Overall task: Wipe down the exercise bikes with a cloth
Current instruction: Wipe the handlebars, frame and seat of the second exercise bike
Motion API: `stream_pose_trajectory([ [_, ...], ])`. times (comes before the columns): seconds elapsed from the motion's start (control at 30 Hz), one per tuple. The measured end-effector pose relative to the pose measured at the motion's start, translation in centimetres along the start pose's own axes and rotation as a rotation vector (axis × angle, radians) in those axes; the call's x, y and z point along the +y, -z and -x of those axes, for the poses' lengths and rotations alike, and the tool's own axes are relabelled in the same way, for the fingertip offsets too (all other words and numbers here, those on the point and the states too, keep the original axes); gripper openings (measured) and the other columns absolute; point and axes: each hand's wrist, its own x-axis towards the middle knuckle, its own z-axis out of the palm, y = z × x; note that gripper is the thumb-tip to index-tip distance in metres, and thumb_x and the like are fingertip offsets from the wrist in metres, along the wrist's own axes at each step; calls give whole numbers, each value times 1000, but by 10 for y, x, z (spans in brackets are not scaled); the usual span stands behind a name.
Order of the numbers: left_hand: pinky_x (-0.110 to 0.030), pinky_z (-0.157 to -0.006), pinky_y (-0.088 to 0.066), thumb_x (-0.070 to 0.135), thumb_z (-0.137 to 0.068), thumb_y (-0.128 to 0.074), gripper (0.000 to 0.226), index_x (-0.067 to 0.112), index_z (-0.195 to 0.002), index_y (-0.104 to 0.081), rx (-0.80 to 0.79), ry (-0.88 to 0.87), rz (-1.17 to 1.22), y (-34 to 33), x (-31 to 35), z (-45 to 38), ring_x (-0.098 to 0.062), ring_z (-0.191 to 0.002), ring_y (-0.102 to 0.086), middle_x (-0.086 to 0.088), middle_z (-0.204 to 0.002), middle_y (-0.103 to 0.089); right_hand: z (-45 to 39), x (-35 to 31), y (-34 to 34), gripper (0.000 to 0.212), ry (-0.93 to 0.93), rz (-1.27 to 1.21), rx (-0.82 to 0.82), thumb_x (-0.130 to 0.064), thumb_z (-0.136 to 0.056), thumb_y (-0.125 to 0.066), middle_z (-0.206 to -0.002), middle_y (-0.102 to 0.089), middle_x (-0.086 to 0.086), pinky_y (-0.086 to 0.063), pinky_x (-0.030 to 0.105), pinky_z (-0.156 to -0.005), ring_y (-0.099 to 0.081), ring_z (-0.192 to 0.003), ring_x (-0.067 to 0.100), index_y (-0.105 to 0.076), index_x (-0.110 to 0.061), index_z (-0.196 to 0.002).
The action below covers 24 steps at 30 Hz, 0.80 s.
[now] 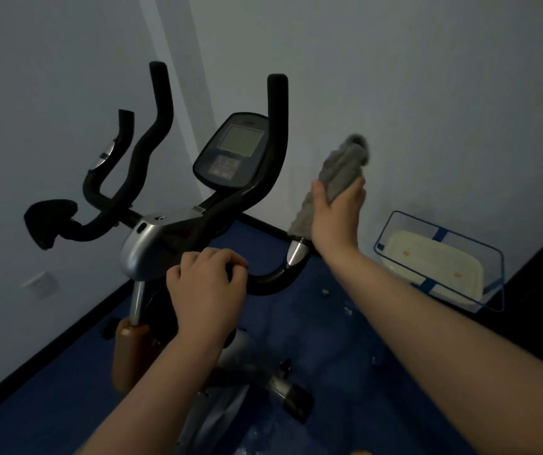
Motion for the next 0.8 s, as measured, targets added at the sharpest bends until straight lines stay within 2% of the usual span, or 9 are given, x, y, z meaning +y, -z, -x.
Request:
stream_pose_trajectory([
  [0.1, -30, -88, -18, 30, -91, -52, 17, 38, -91, -67, 0, 3, 2, 1, 0, 0, -13, -111, -44, 17, -105, -61, 17, 13, 3, 55, 119, 138, 4, -34, -99, -49, -133, -37, 10, -36, 12, -83, -44, -99, 3, -30, -9, -144],
  [0.17, -31, -89, -19, 31, -91, -51, 17, 38, -90, -67, 10, 10, 1, 1, -1, 0, -12, -110, -44, 17, -104, -61, 53, 30, 7, 46, 215, 188, 9, -34, -98, -48, -130, -39, 10, -40, 14, -80, -50, -99, 9, -39, -7, -134],
  [0.23, -31, -89, -19, 32, -91, -51, 17, 38, -90, -67, 21, 7, 2, 0, -1, 0, -10, -108, -44, 18, -103, -61, 81, 45, 12, 34, 323, 287, -62, -30, -95, -55, -122, -41, 8, -50, 29, -81, -53, -100, 18, -50, -10, -122],
  [0.3, -31, -89, -19, 32, -91, -51, 17, 38, -88, -66, 26, 14, 10, 0, 0, -1, -9, -107, -43, 19, -102, -60, 78, 44, 18, 29, 471, 491, -87, -32, -89, -64, -111, -48, 5, -46, 44, -89, -50, -103, 22, -59, -15, -112],
  [0.4, -32, -90, -20, 32, -92, -51, 16, 38, -89, -65, 17, 38, 2, 1, 1, -1, -10, -107, -44, 19, -102, -60, 53, 20, 26, 46, 674, 732, -129, -64, -87, -48, -98, -51, 0, -26, 37, -95, -41, -101, 19, -68, -23, -92],
  [0.47, -32, -89, -21, 32, -92, -51, 16, 38, -88, -65, 20, 53, 4, 1, 2, -1, -10, -106, -45, 19, -100, -61, 41, 9, 34, 59, 832, 778, -206, -68, -91, -35, -102, -54, 2, -23, 37, -97, -42, -105, 21, -71, -21, -82],
  [0.57, -30, -85, -20, 30, -91, -51, 16, 38, -86, -64, 29, 66, 18, 1, 1, -1, -11, -103, -46, 21, -92, -57, 24, 8, 41, 37, 1127, 684, -456, -36, -96, -54, -118, -63, 11, -26, 44, -113, -49, -122, 27, -73, -10, -80],
  [0.67, -27, -82, -19, 28, -90, -53, 16, 38, -86, -64, 49, 72, 39, 0, 1, -1, -9, -99, -46, 22, -81, -51, 6, 8, 38, 19, 1165, 650, -763, -28, -91, -63, -97, -68, 7, -37, 39, -108, -63, -95, 22, -64, -10, -84],
  [0.8, -31, -91, -32, 20, -90, -56, 18, 32, -85, -68, 122, 99, 165, 3, 3, 1, -11, -92, -54, 19, -81, -60, 40, 16, 11, 34, 1170, 976, -681, -41, -92, -48, -74, -66, 1, -46, 37, -79, -61, -70, 23, -64, -13, -105],
])
